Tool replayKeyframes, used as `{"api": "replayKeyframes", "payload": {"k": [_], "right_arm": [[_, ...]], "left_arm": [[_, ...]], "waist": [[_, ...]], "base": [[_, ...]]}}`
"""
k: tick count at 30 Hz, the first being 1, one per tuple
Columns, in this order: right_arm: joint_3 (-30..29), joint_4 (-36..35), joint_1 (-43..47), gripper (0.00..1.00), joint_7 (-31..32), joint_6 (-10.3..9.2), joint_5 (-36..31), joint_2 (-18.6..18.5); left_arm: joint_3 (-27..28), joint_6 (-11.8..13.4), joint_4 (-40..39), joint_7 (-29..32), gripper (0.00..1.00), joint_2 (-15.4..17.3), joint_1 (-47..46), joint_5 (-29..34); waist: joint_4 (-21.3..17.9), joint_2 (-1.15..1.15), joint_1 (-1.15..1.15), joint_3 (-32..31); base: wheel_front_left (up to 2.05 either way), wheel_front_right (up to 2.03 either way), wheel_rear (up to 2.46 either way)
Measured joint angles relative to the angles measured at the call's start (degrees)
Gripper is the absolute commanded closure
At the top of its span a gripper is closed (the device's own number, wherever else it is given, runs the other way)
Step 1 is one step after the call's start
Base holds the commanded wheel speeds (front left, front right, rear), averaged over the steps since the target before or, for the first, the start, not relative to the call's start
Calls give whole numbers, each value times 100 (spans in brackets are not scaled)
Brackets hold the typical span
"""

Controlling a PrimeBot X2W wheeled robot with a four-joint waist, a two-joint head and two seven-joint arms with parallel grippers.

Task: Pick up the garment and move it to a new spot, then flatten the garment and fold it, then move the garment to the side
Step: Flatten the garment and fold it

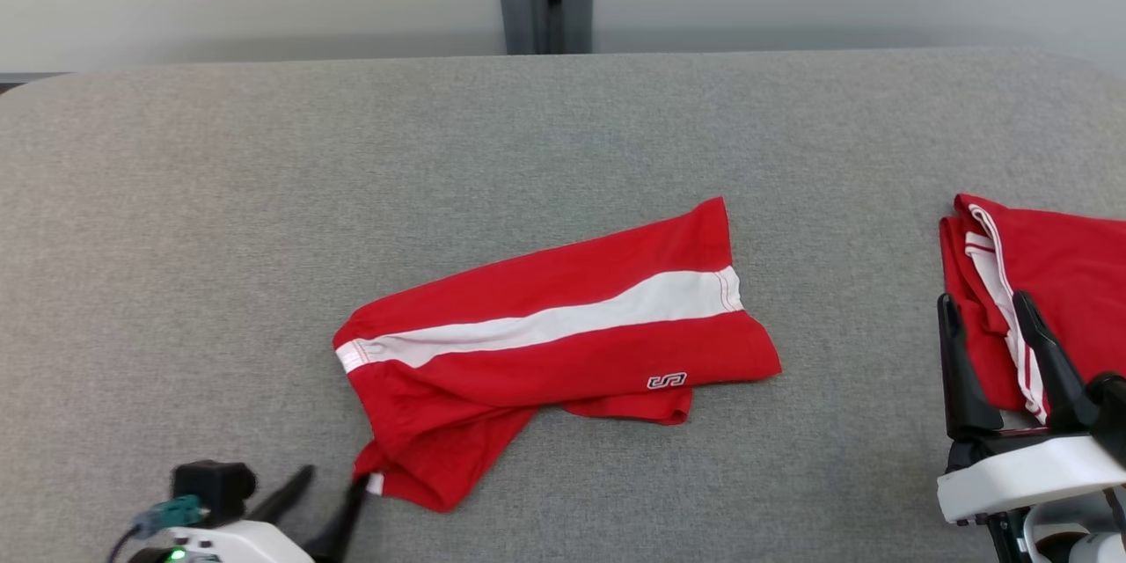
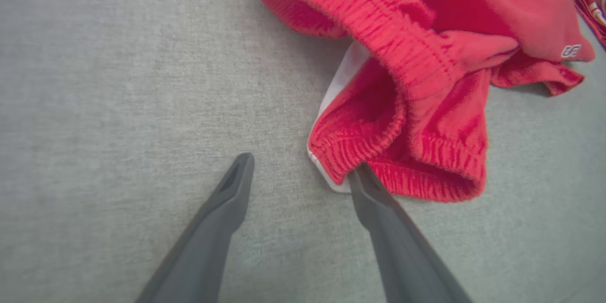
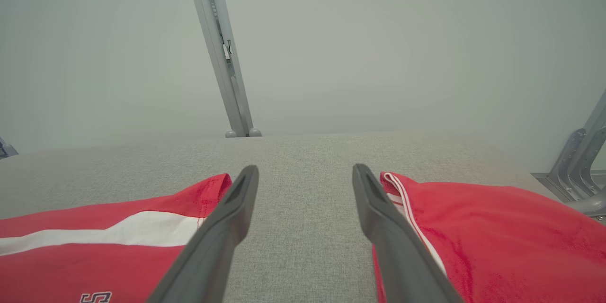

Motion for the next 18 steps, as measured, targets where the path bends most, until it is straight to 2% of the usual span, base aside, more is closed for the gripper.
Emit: {"api": "replayKeyframes", "payload": {"k": [5,10,13,18], "right_arm": [[10,-21,-7,0,34,0,-12,0],[13,-34,-61,0,35,0,-44,1],[33,-34,-168,0,34,0,-62,1],[69,9,-293,0,21,0,-111,0]], "left_arm": [[444,597,-240,-327,0,148,170,20],[794,1250,-788,-873,0,97,125,275],[875,1470,-1061,-1151,0,87,-82,502],[866,1535,-1348,-1569,0,-31,-520,818]], "waist": [[90,0,0,-111],[148,0,0,-172],[163,0,0,-185],[183,0,0,-214]], "base": [[0,0,0],[0,0,0],[0,0,0],[0,0,0]]}}
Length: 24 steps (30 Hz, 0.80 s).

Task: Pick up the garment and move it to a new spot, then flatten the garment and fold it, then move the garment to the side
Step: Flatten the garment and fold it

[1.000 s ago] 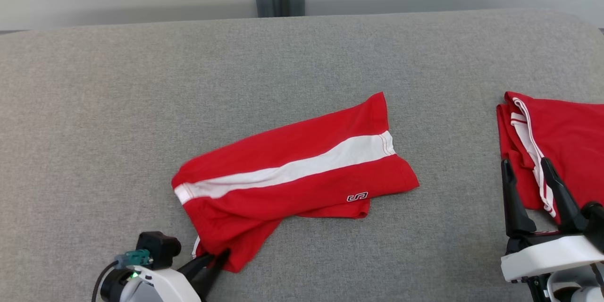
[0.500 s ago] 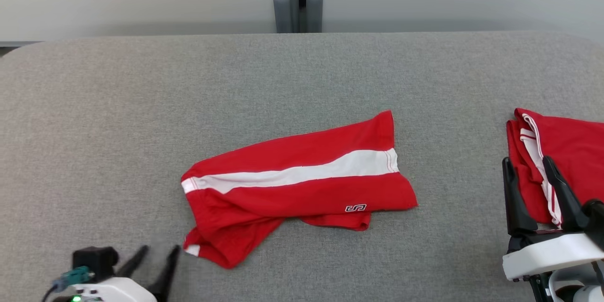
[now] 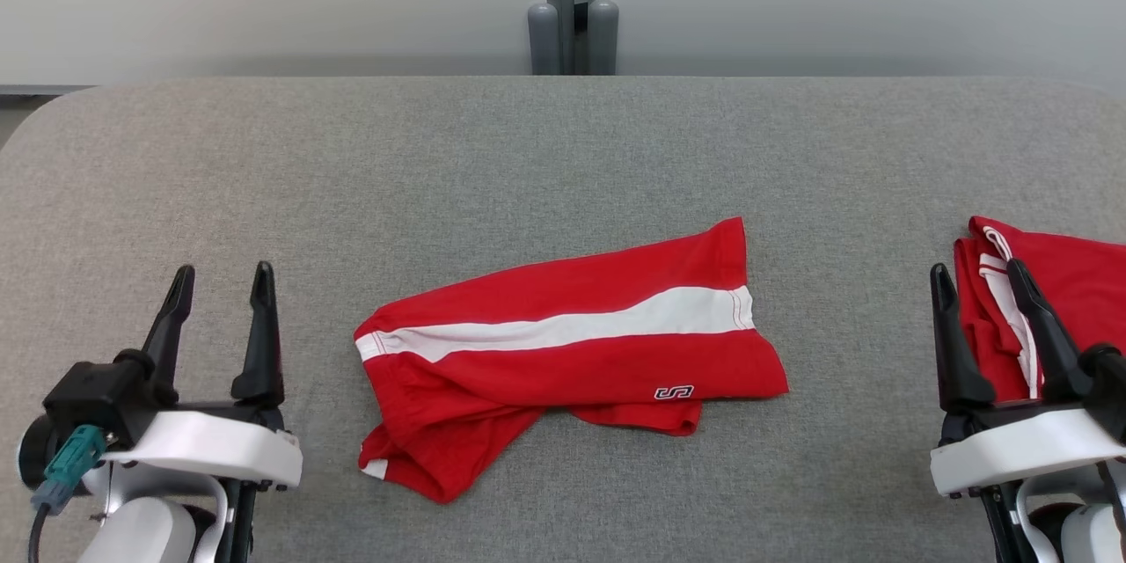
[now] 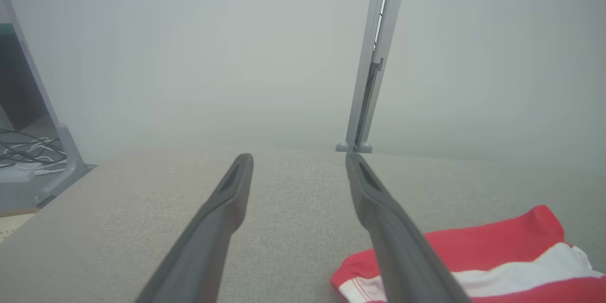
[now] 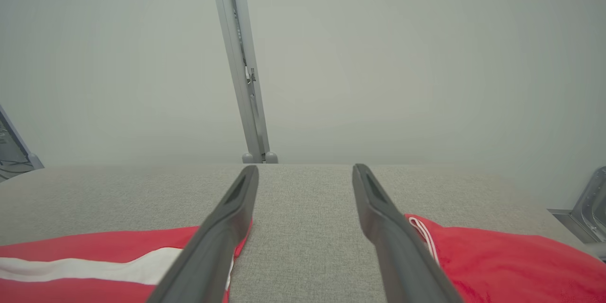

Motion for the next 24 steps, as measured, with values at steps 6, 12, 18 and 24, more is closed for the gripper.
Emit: {"api": "replayKeyframes", "payload": {"k": [6,12,18,24], "right_arm": [[56,185,-74,0,-77,0,-85,2],[74,315,-106,0,-96,0,-100,2],[16,365,-100,0,-104,0,-200,1],[-5,430,22,0,-100,0,-210,1]], "left_arm": [[-77,-181,122,-208,0,-89,-449,376],[-71,-449,495,-258,0,-62,-503,577],[153,-621,570,-271,0,-55,-417,838],[310,-617,437,-274,0,-148,14,1061]], "waist": [[54,0,0,-82],[68,0,0,-129],[88,0,0,-150],[81,0,0,-213]], "base": [[0,0,0],[0,0,0],[0,0,0],[0,0,0]]}}
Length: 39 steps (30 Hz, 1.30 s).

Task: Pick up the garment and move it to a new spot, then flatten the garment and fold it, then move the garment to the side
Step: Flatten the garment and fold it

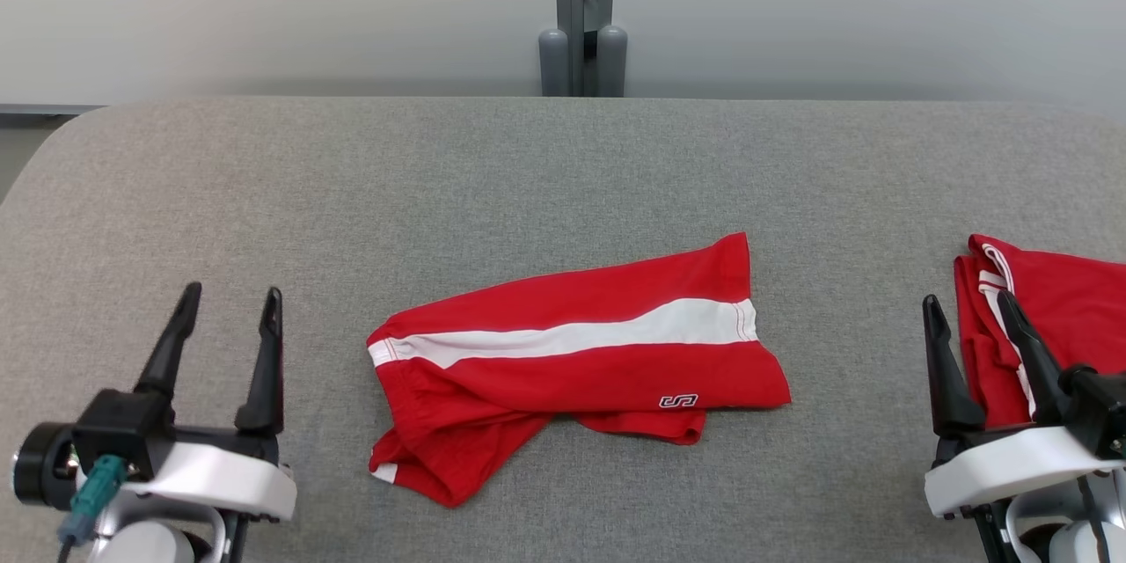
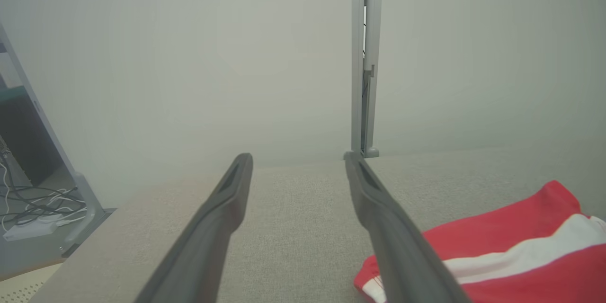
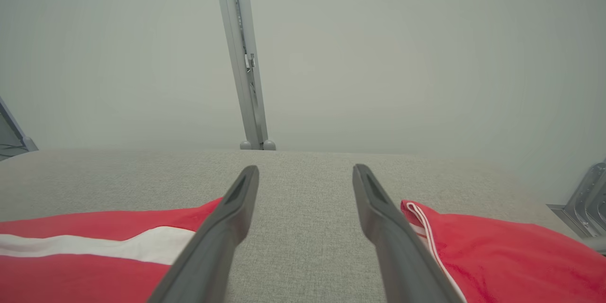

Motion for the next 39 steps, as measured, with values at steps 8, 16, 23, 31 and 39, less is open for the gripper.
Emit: {"api": "replayKeyframes", "payload": {"k": [8,16,23,31,39], "right_arm": [[7,58,132,0,4,0,63,0],[23,71,211,0,22,0,77,0],[34,60,211,0,27,0,78,0],[59,49,207,0,27,0,118,0],[158,16,115,0,10,0,38,0]], "left_arm": [[-34,2,-122,0,0,-122,388,54],[-57,1,-97,0,0,-119,456,53],[-111,0,-97,60,0,-105,455,49],[-174,-68,-105,324,0,-69,440,-76],[-296,-722,77,2040,0,-12,175,-1205]], "waist": [[0,0,0,-73],[-23,0,0,-141],[-21,0,0,-123],[-49,0,0,-50],[-176,0,0,147]], "base": [[0,0,0],[0,0,0],[0,0,0],[0,0,0],[0,0,0]]}}
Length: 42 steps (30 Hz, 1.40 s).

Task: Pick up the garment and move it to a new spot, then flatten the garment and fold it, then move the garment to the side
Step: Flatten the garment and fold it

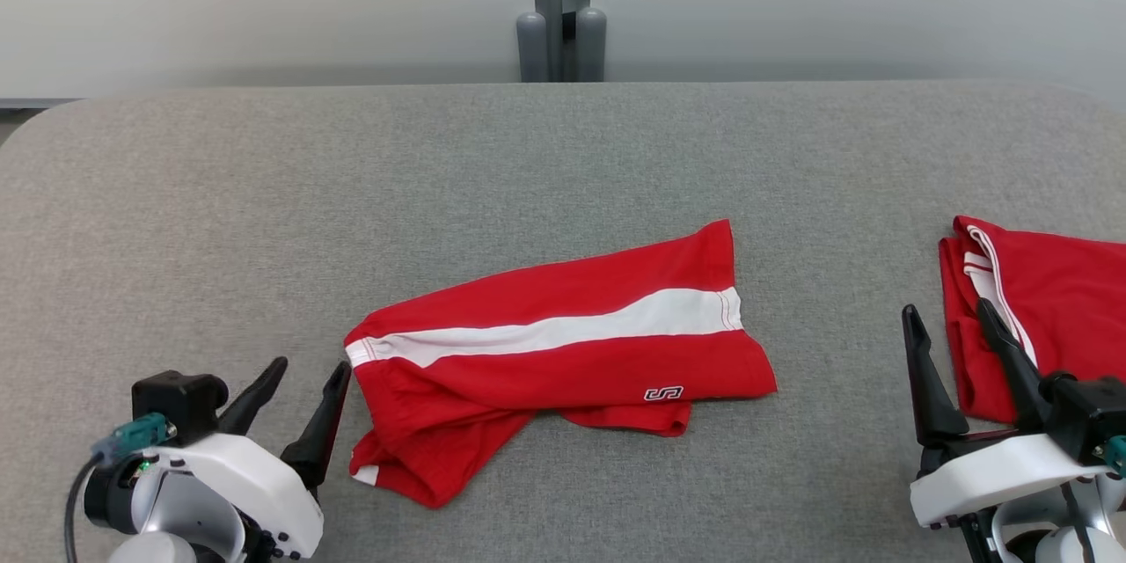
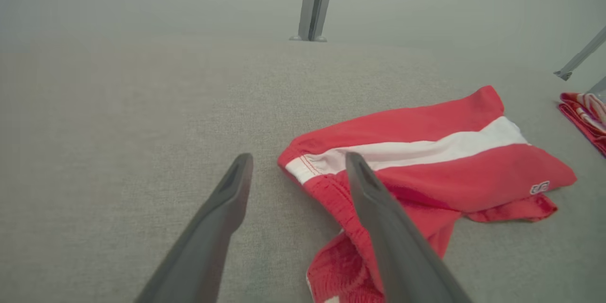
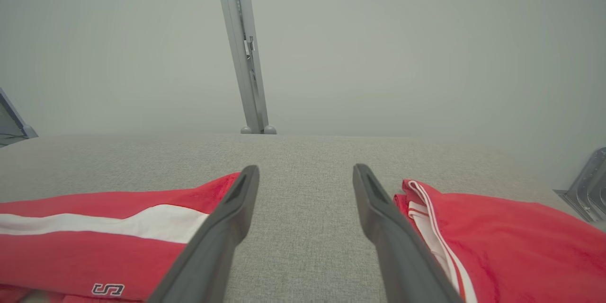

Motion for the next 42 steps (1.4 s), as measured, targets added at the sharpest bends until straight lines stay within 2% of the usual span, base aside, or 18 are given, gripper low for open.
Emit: {"api": "replayKeyframes", "payload": {"k": [7,10,21,22,24,33,42], "right_arm": [[100,60,-75,0,-87,0,70,1],[105,99,-140,0,-135,0,96,0],[129,294,-266,0,-294,0,169,0],[124,302,-273,0,-304,0,177,0],[120,326,-311,0,-328,0,185,0],[208,616,-733,0,-335,0,125,-7],[1267,2163,-1811,0,245,0,320,-156]], "left_arm": [[100,-420,477,855,0,46,-284,-872],[138,-547,712,1039,0,63,-431,-1139],[-19,-798,1217,1451,0,111,-845,-1870],[-68,-799,1213,1466,27,145,-881,-1871],[-96,-801,1180,1388,100,207,-911,-1903],[-545,-817,969,1182,100,490,-1094,-2090],[-1216,-834,899,928,100,632,-1524,-2308]], "waist": [[-181,0,0,167],[-267,0,0,247],[-466,0,0,519],[-472,0,0,536],[-474,0,0,566],[-394,0,0,685],[-61,0,0,884]], "base": [[0,0,0],[0,0,0],[0,0,0],[0,0,0],[0,0,0],[0,0,0],[0,0,0]]}}
